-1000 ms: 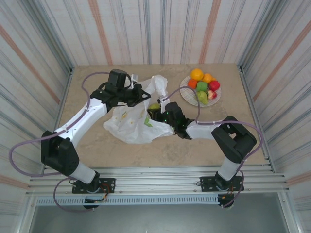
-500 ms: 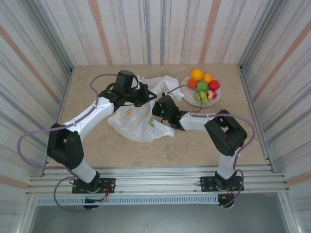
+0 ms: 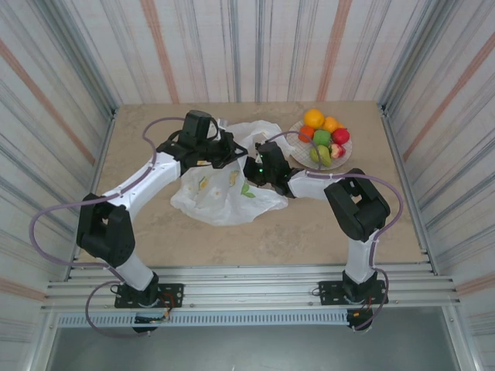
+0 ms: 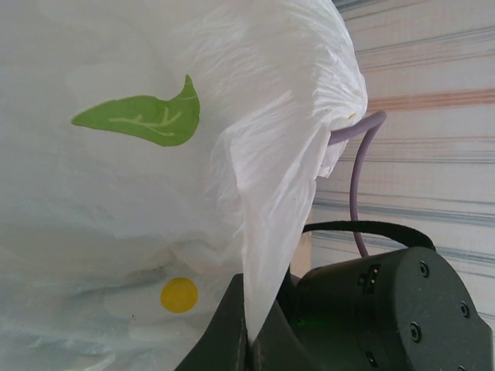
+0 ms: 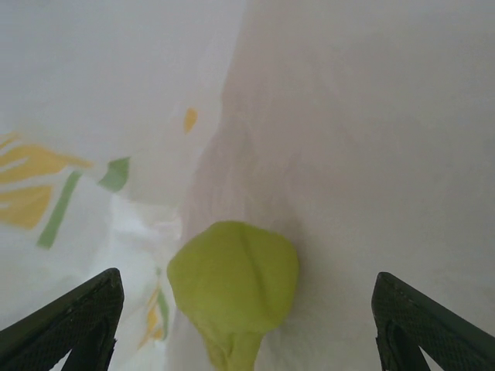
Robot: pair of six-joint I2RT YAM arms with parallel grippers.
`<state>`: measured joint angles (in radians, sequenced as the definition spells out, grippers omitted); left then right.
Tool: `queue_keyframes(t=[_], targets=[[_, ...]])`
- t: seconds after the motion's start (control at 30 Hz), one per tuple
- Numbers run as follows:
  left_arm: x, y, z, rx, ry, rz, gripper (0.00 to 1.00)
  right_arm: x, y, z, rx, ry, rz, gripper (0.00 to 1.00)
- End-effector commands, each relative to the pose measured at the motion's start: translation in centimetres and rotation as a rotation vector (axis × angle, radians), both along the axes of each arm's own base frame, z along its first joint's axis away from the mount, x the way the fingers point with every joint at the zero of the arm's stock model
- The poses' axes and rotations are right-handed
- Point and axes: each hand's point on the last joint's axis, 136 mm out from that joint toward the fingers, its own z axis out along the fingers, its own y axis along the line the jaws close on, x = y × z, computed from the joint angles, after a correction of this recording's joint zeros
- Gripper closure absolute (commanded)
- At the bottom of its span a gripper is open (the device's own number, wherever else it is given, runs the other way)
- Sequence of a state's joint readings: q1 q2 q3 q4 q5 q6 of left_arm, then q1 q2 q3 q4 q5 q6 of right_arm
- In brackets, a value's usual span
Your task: Place the fruits into the plastic bag
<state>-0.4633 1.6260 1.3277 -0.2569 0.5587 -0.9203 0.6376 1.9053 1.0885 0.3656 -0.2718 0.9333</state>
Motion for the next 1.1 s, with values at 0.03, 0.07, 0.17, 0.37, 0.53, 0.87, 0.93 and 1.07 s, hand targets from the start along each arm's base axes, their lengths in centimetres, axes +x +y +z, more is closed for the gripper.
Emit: queue_keyframes(t=[0.03,0.07,0.17,0.37,0.53,0.87,0.93,1.07], targets=[[0.4,1.0,2.1,-0.010,-0.050,-0.004,1.00,-2.0,-0.4,1.8,-0.005,-0.015,0.100,0.17],[0.5,1.3,2.0,-0.003,-0.049,-0.003,1.00,-2.5,-0.9,1.8,-0.047,-0.017,0.109,0.16],[0.6,2.4,1.3,0.028,-0.036,-0.003,1.00,-3.7,-2.8,1.7,-0.199,-0.049,0.126,0.14],[0.5,4.4,0.2,0.096,-0.030,-0.052,1.00,-4.9,-7.7,2.5,-0.487,-0.179,0.107,0.08],[0.2,4.7,0.1,0.092,-0.057,-0.126,1.00,-4.4,-11.2,3.1,-0.693,-0.232,0.030,0.05],[-0.1,5.0,-0.5,0.081,-0.070,-0.162,1.00,-5.6,-13.2,5.1,-0.712,-0.294,0.064,0.06],[-0.2,5.2,-0.6,0.091,-0.078,-0.157,1.00,-6.0,-14.6,5.4,-0.725,-0.290,0.045,0.06],[-0.1,5.5,-0.6,0.094,-0.080,-0.147,1.00,-6.5,-17.7,6.4,-0.742,-0.306,-0.010,0.05]])
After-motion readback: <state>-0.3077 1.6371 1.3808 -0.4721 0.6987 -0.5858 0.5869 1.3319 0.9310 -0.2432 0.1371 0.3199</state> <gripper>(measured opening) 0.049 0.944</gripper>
